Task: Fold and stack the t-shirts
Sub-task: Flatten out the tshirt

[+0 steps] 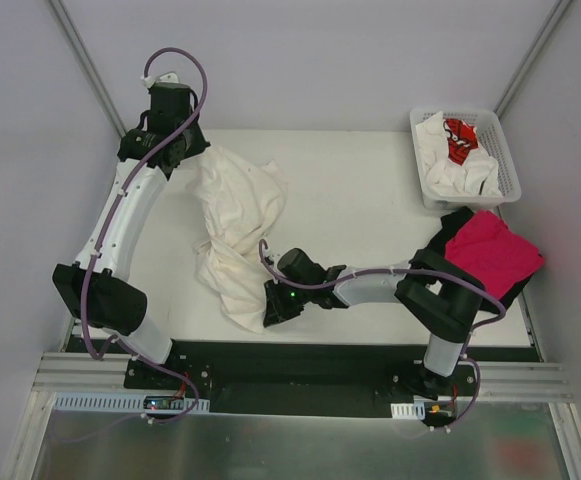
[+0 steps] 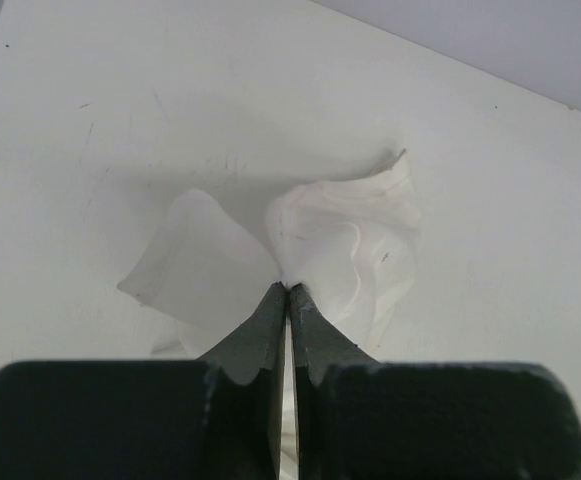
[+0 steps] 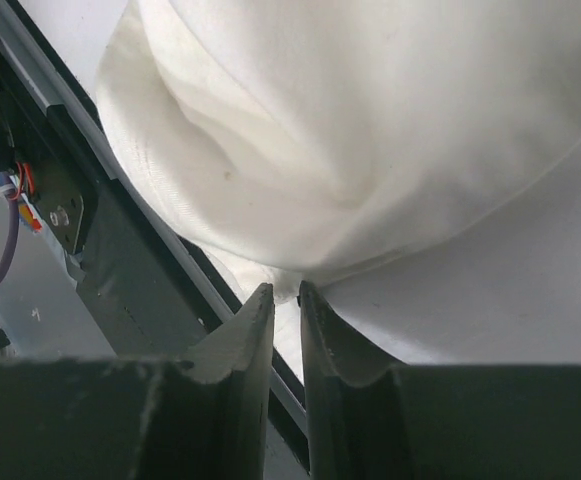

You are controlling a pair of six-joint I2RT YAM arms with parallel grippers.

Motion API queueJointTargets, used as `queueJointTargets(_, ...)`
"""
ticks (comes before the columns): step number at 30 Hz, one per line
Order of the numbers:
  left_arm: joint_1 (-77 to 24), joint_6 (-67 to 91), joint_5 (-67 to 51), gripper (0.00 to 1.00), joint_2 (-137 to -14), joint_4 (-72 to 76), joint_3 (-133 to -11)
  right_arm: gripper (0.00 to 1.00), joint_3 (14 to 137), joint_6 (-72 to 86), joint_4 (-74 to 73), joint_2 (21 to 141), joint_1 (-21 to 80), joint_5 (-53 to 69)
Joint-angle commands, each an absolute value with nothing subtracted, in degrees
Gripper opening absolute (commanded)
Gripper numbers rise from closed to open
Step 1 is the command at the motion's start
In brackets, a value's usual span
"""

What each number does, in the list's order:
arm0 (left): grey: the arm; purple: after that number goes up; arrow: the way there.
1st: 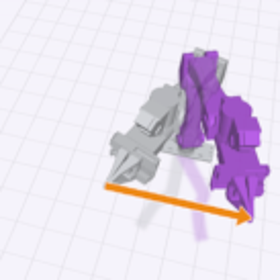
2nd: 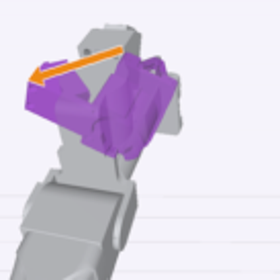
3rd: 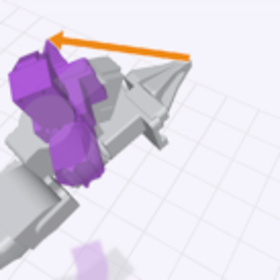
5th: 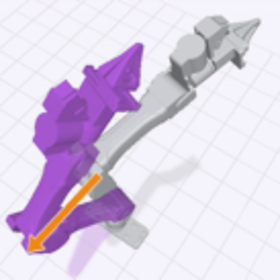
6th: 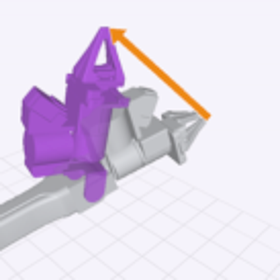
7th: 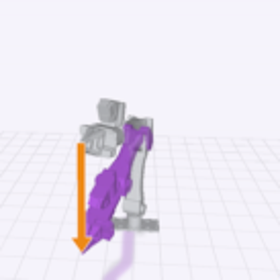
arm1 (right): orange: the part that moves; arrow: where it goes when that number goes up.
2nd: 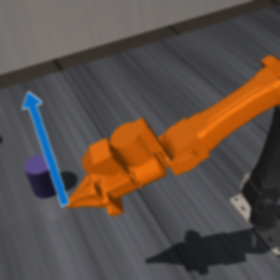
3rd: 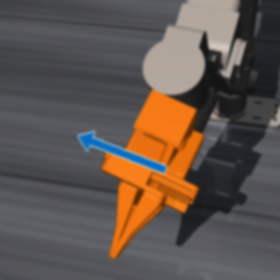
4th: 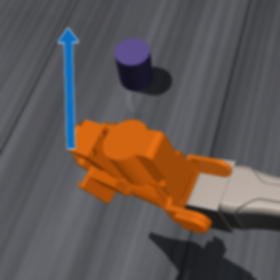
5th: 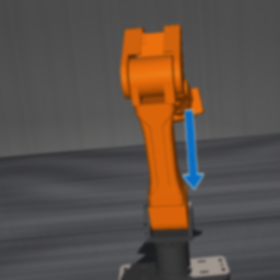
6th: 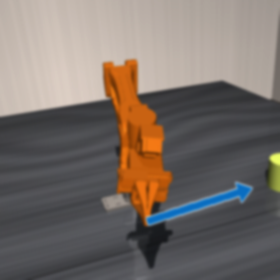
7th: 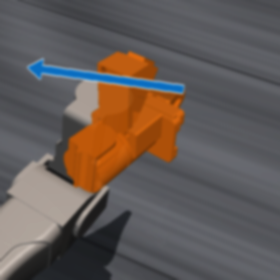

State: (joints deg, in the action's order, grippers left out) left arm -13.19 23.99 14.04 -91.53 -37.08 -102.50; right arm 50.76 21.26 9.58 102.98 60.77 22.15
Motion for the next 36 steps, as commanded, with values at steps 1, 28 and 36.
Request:
queueJointTargets(1,-13.4,23.3,14.8,0.00,-88.8,-35.1,-103.6,0.17,51.1,21.8,8.7,104.2,60.6,20.6)
queueJointTargets(28,-13.4,23.7,13.1,0.00,-87.2,-35.1,-101.0,0.01,61.2,18.5,5.6,112.8,44.1,16.6)
queueJointTargets(36,-13.3,23.7,12.8,0.00,-87.3,-35.1,-101.1,0.30,56.9,18.5,5.2,109.2,43.3,17.8)
